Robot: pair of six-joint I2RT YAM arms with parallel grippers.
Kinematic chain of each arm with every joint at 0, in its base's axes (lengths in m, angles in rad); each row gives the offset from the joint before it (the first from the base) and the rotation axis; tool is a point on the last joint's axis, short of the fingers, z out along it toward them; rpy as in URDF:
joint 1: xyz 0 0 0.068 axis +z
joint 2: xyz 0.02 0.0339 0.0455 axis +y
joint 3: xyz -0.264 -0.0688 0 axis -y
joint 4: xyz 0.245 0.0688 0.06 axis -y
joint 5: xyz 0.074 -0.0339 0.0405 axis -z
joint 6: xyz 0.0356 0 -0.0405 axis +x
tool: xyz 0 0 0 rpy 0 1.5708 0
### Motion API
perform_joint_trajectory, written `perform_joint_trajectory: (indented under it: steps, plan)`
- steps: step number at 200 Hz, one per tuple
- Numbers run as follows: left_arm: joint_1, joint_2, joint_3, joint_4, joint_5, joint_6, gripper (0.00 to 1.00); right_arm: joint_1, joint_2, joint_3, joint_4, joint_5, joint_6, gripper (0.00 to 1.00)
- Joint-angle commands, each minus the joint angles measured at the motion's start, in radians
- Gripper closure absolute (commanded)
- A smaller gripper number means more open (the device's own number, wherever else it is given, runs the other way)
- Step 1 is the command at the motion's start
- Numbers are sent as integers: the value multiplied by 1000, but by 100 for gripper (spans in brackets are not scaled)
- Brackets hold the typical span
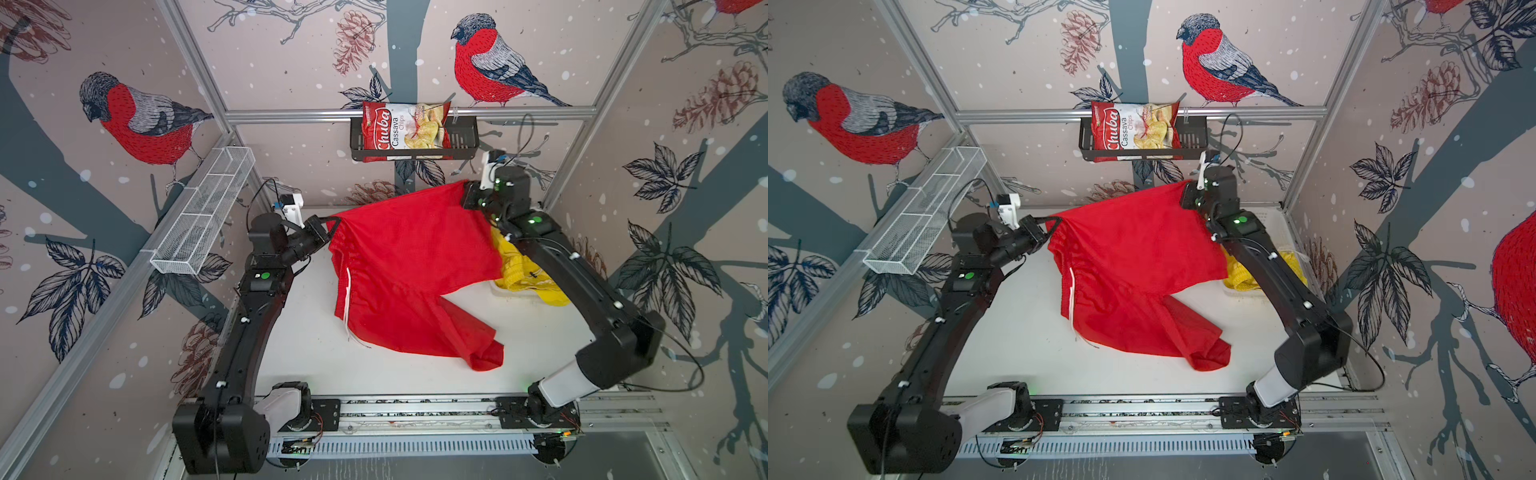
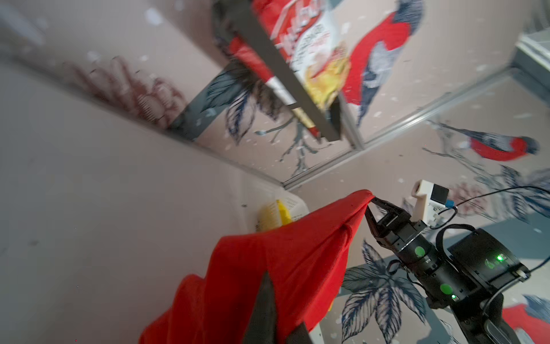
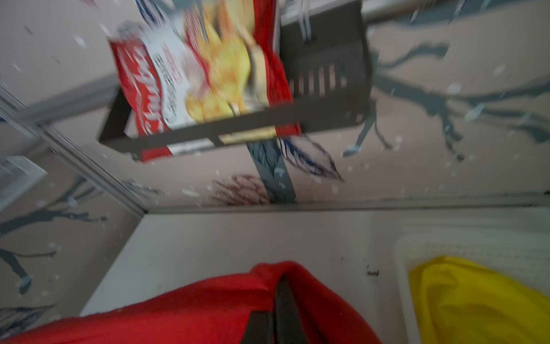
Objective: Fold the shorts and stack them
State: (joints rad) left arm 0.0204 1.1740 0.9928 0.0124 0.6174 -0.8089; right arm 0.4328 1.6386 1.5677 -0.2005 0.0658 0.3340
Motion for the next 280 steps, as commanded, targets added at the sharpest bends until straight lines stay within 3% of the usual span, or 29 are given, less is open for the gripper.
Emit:
perform_joint_trajectory:
  steps: [1, 33, 70, 104, 118, 129, 132, 150, 176, 190, 244, 280]
  plan:
    - [26, 67, -74, 101, -278, 16, 100, -36, 114, 0, 160, 188, 74, 100]
    - [25, 289, -115, 298, -287, -13, 100, -49, 410, 221, 108, 191, 68, 100]
    - [26, 602, 59, 327, -253, -3, 100, -53, 684, 512, 127, 204, 45, 100]
    - [43, 745, 209, 290, -307, 7, 100, -53, 841, 707, 170, 206, 26, 99]
    - [64, 776, 249, 248, -354, 2, 100, -52, 876, 763, 170, 211, 20, 85]
    - [85, 799, 269, 220, -380, -17, 100, -50, 883, 766, 179, 203, 20, 55]
    - [91, 806, 274, 217, -378, -20, 95, -50, 883, 765, 179, 200, 20, 49]
    - [121, 843, 305, 204, -328, -29, 65, -44, 872, 746, 165, 201, 14, 34]
    - [122, 841, 307, 203, -282, -19, 52, -32, 810, 648, 157, 206, -11, 33]
    - [122, 821, 292, 206, -280, -17, 36, -20, 755, 572, 147, 215, -21, 33]
    - [116, 647, 177, 166, -252, 0, 39, 70, 538, 230, 59, 221, -35, 35]
    - [24, 404, -22, 106, -386, 15, 42, 119, 294, -89, 29, 199, 20, 30]
